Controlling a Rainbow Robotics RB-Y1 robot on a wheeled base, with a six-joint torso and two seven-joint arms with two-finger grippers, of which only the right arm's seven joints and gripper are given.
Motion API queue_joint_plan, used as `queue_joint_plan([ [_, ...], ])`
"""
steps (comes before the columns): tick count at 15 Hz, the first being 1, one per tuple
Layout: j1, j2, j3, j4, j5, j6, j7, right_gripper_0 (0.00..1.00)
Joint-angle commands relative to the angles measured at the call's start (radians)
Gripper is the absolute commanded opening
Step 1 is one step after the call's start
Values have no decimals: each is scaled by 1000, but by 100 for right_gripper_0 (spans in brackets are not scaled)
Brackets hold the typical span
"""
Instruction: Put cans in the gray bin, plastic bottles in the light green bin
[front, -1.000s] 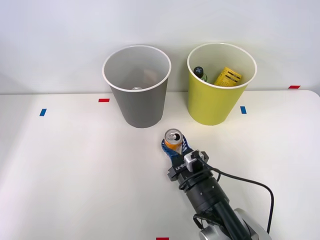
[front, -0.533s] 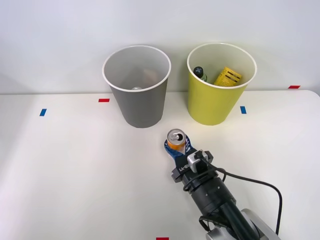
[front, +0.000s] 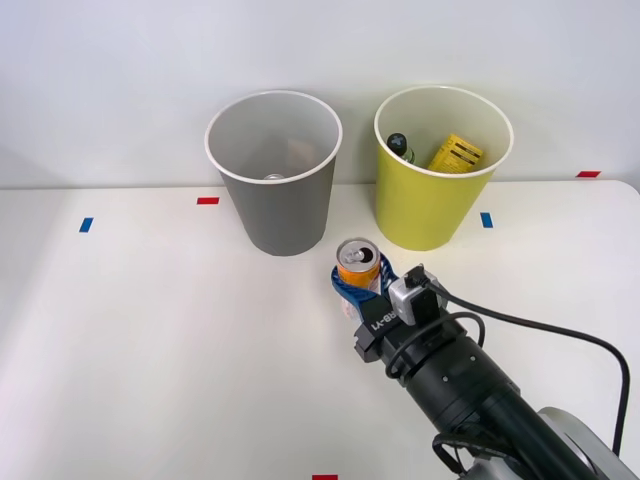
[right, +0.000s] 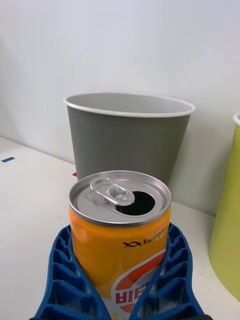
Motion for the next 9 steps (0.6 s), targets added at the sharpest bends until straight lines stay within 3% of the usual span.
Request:
queue_joint_plan([
  [1,7,-32,1,-86,-87,10,-15,0],
  [5,-30,-15,-7,-181,-112,49,-26,0],
  [9,-127,66,-36,-254,-161,202,-32,0],
])
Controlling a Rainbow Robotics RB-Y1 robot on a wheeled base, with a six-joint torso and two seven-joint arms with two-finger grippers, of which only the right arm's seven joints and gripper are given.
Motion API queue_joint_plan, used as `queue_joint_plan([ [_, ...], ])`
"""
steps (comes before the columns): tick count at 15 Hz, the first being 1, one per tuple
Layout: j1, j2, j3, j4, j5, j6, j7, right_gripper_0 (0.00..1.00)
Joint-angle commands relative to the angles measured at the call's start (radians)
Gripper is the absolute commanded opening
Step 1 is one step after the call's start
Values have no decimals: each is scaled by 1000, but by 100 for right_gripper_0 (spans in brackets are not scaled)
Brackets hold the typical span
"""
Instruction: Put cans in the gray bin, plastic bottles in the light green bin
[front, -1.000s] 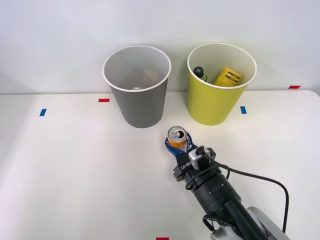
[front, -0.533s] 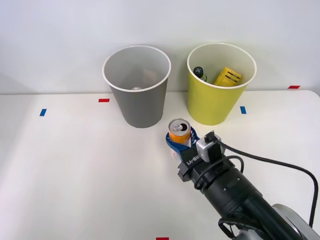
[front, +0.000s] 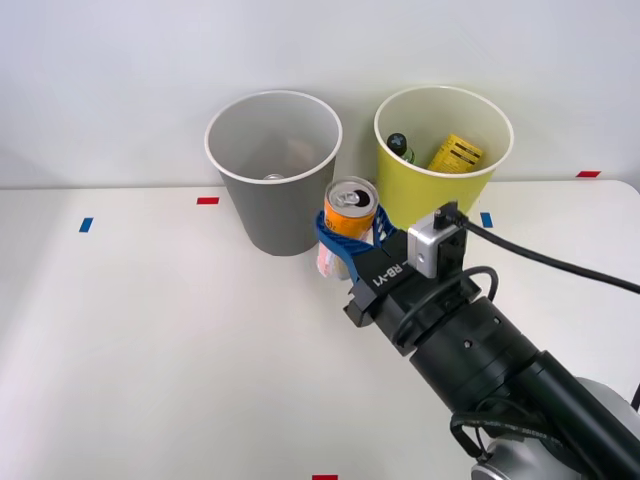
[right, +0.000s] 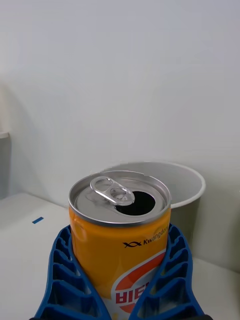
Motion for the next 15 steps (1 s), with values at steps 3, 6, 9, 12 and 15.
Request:
queue_joint_plan([
  [3,-166,140,-47,-15,-100,179,9,0],
  [6,-237,188,-71,15,-100,235,14,0],
  [9,-353,246,-82,178,-94,185,17,0],
  [12,-493,310,-114,334,-82,175,21,0],
  [15,-611,367,-149,520,-65,120,30,0],
])
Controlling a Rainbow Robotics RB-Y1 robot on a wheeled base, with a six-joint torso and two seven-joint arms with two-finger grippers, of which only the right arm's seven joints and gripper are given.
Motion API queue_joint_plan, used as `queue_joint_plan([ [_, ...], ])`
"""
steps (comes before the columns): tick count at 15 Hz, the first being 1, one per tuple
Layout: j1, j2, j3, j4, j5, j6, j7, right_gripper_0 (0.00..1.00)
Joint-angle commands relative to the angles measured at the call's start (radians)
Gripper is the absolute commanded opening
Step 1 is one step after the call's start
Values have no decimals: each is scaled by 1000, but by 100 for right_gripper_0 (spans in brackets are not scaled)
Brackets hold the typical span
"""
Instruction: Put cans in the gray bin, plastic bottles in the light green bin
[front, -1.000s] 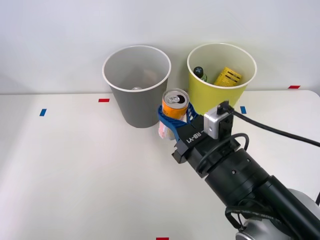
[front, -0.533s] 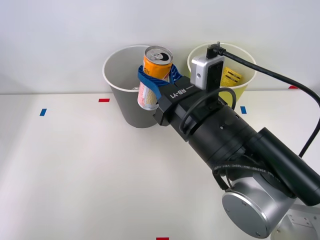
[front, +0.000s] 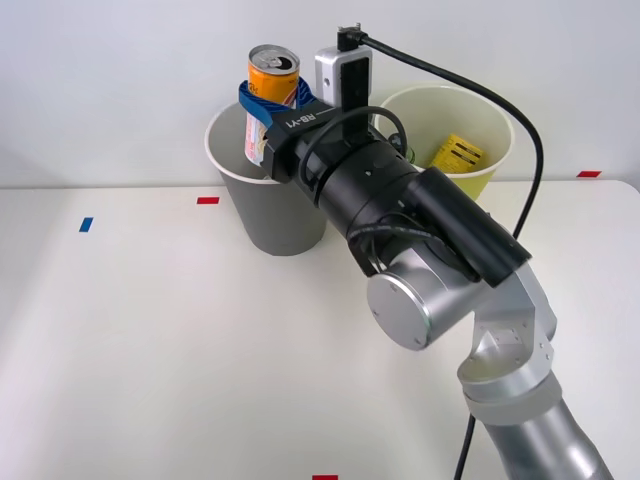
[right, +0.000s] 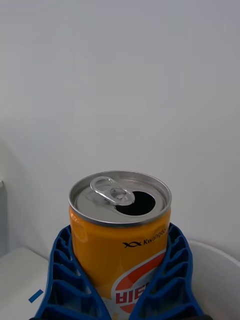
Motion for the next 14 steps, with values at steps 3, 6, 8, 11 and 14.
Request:
queue_joint_plan([
  [3,-174,73,-51,334,35,-162,29,0],
  [6,-243,73,-86,442,53,-188,43,0],
  [8,-269,73,-95,475,61,-188,46,0],
  [11,-269,73,-95,477,62,-204,39,13],
  [14,-269,73,-86,475,58,-204,37,100],
])
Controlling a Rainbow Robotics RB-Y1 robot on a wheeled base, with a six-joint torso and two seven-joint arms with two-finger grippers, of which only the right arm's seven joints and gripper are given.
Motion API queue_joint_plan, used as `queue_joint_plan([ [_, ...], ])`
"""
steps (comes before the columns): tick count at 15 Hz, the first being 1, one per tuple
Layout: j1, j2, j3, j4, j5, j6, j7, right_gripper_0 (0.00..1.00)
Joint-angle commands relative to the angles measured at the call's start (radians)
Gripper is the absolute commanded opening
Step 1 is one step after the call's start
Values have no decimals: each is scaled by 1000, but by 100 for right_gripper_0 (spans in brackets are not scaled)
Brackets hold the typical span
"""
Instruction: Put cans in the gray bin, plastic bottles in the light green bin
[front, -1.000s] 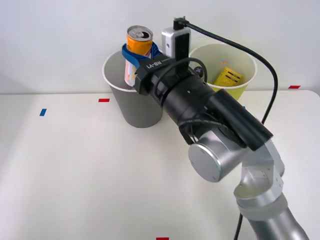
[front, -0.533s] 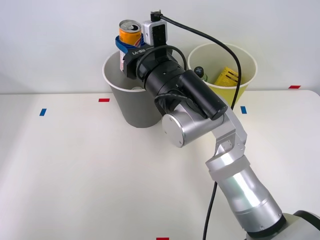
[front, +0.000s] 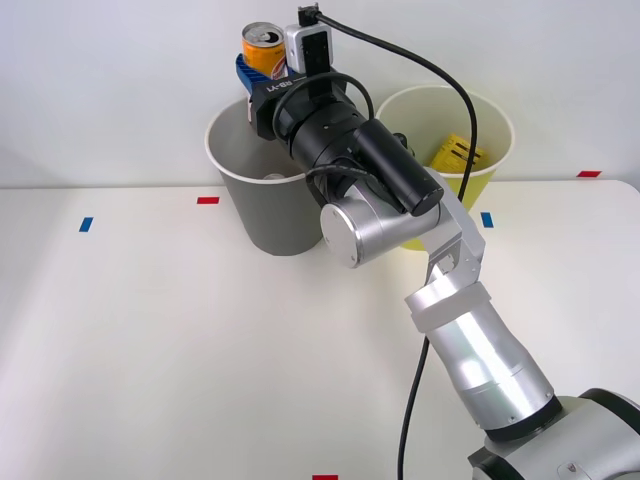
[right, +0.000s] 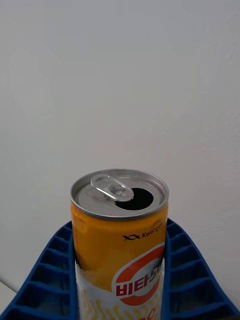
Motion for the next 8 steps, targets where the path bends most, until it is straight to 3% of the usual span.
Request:
queue_joint_plan([
  [1,1,0,9,-1,-4,0,-4,100],
  [4,15,0,20,-1,-11,-36,-4,100],
  [8,115,-10,83,-7,-9,-234,2,100],
])
